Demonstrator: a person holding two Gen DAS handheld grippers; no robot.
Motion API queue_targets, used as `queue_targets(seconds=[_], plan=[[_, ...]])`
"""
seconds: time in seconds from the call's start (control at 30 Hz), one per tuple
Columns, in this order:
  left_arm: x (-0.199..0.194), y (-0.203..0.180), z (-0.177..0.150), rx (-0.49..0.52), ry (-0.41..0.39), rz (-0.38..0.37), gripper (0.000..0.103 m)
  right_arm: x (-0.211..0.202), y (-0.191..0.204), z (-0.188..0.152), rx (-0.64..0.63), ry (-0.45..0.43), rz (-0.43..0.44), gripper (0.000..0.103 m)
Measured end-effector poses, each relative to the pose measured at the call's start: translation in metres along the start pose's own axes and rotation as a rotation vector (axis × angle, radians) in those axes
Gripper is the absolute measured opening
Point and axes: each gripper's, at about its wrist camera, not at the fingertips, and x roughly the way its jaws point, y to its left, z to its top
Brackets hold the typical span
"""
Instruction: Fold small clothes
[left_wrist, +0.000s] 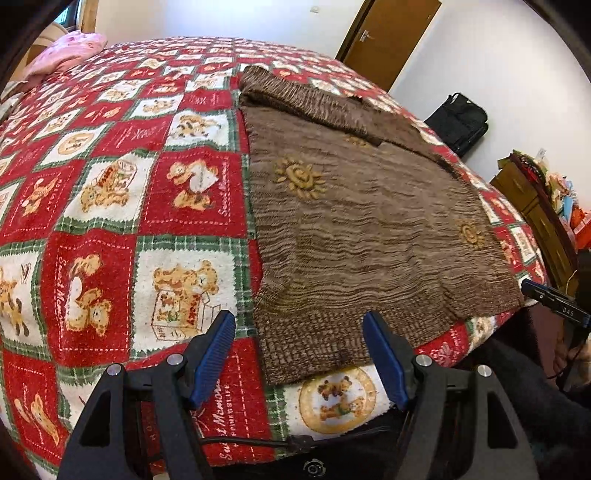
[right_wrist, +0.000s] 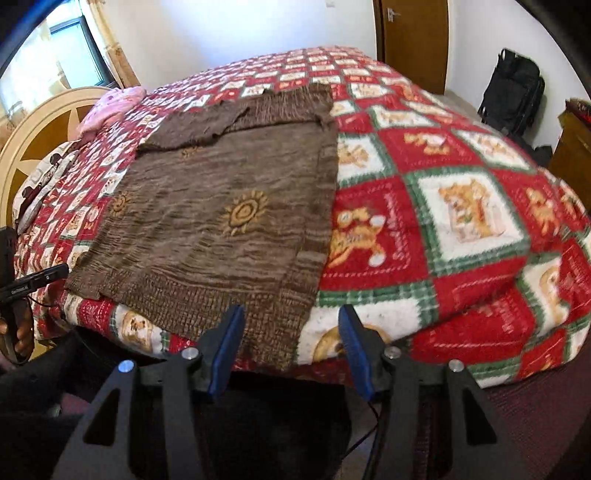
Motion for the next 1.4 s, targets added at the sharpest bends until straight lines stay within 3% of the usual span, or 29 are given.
queue_targets(seconds=[0.1,0.2,0.33,0.4,0.43,0.47,0.5,0.57,0.6,0.7,0.8,0.93,1.03,1.23,1.3,1.37,1.4], plan=[[0.008,0.002,-0.002,-0.014,0.037,0.000,0.072,0.010,0.007,-0.004,-0.028,0.032,0.004,0.058],[0.008,-0.001,-0.003,0.009,0.036,0.004,0.072,0.012,0.019,-0.008,-0.106,0.037,-0.046,0.058],[0.010,-0.009,-0.006,0.047,0.052,0.009,0.071,0.014,0.025,-0.008,-0.144,0.053,-0.031,0.034],[0.012,-0.015,-0.007,0.079,0.058,0.034,0.057,0.015,0.027,-0.008,-0.158,0.057,-0.036,0.024],[0.012,-0.016,-0.008,0.087,0.059,0.043,0.056,0.016,0.026,-0.007,-0.150,0.058,-0.027,0.019],[0.012,-0.017,-0.008,0.091,0.058,0.043,0.050,0.016,0.023,-0.007,-0.138,0.062,-0.012,0.018],[0.012,-0.018,-0.008,0.092,0.058,0.033,0.035,0.016,0.021,-0.006,-0.126,0.064,0.002,0.016],[0.012,-0.019,-0.007,0.084,0.070,0.031,0.021,0.014,0.018,-0.004,-0.103,0.071,0.037,0.012],[0.012,-0.020,-0.006,0.083,0.072,0.034,0.019,0.012,0.016,-0.002,-0.082,0.070,0.073,0.011],[0.007,-0.023,-0.002,0.084,0.059,0.033,0.011,0.002,0.009,0.010,-0.019,0.053,0.185,0.011],[-0.007,-0.027,0.012,0.079,0.011,0.008,0.010,-0.011,0.006,0.028,0.018,0.009,0.267,0.011],[-0.024,-0.032,0.047,0.067,-0.063,-0.029,0.010,-0.024,-0.003,0.066,0.103,-0.061,0.398,0.011],[-0.027,-0.032,0.083,0.049,-0.099,-0.049,0.010,-0.018,-0.010,0.101,0.155,-0.088,0.444,0.010],[-0.010,-0.027,0.158,0.031,-0.180,0.031,0.010,0.009,-0.042,0.163,0.254,-0.128,0.392,0.010],[-0.008,-0.024,0.169,0.045,-0.215,0.100,0.010,0.015,-0.039,0.173,0.194,-0.155,0.276,0.013],[-0.010,-0.022,0.172,0.086,-0.247,0.107,0.010,0.017,-0.018,0.169,0.107,-0.152,0.288,0.015],[-0.010,-0.020,0.171,0.119,-0.244,0.107,0.010,0.018,-0.011,0.165,0.082,-0.143,0.306,0.023]])
